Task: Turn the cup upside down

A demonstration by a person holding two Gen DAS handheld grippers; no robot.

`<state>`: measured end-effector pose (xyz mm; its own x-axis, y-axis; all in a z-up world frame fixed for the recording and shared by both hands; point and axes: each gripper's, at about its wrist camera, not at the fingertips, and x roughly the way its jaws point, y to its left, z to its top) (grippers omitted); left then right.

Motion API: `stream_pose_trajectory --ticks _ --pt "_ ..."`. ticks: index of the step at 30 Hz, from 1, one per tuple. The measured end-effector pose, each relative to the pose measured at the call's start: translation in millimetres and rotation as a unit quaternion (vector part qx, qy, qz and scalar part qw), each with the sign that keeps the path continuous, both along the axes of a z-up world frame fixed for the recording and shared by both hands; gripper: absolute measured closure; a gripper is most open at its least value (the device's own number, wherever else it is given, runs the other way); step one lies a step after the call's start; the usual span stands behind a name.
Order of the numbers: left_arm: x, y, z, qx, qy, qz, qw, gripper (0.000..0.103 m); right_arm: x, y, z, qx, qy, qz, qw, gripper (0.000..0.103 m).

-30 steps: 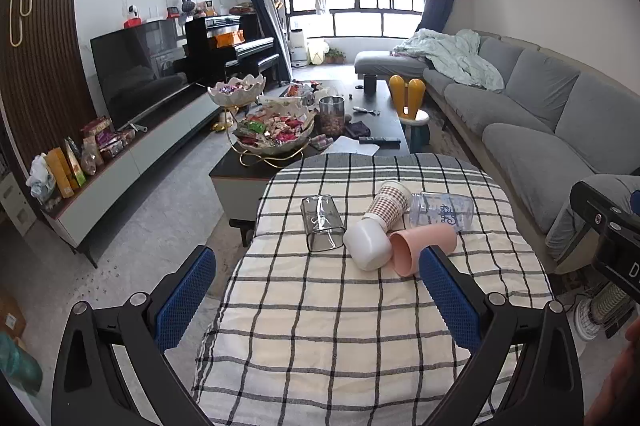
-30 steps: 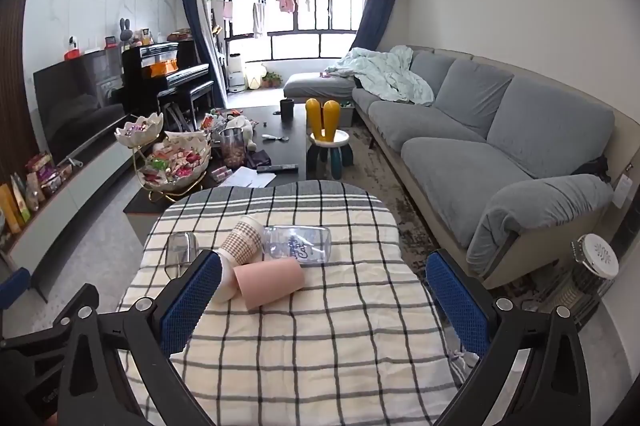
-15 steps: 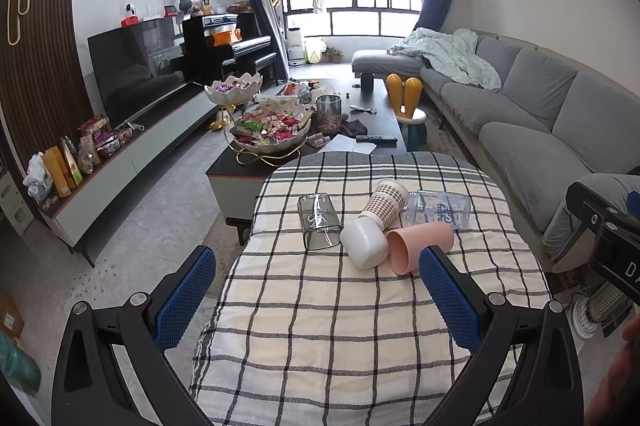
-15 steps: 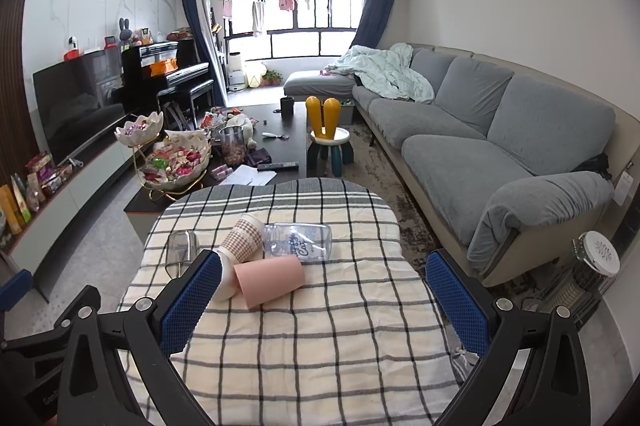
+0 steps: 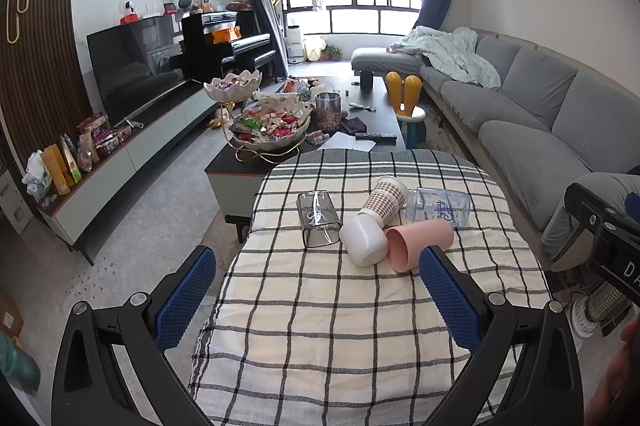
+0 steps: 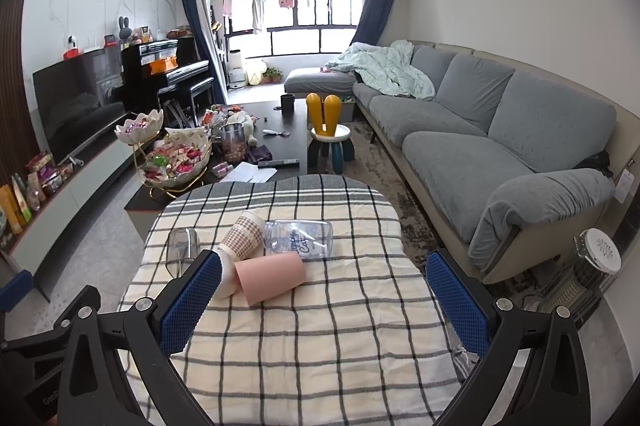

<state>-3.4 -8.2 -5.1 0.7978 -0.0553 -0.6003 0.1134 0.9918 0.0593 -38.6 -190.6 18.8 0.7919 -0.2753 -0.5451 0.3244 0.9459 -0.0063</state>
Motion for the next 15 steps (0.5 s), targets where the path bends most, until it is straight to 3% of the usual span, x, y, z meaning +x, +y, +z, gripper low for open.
stream_pose_trajectory --ticks 15 --pt "0.1 -0.1 -1.7 -0.002 0.002 0.0 1.0 0.0 0.7 -0.1 -0.7 0.001 0.002 -0.001 1.0 0.0"
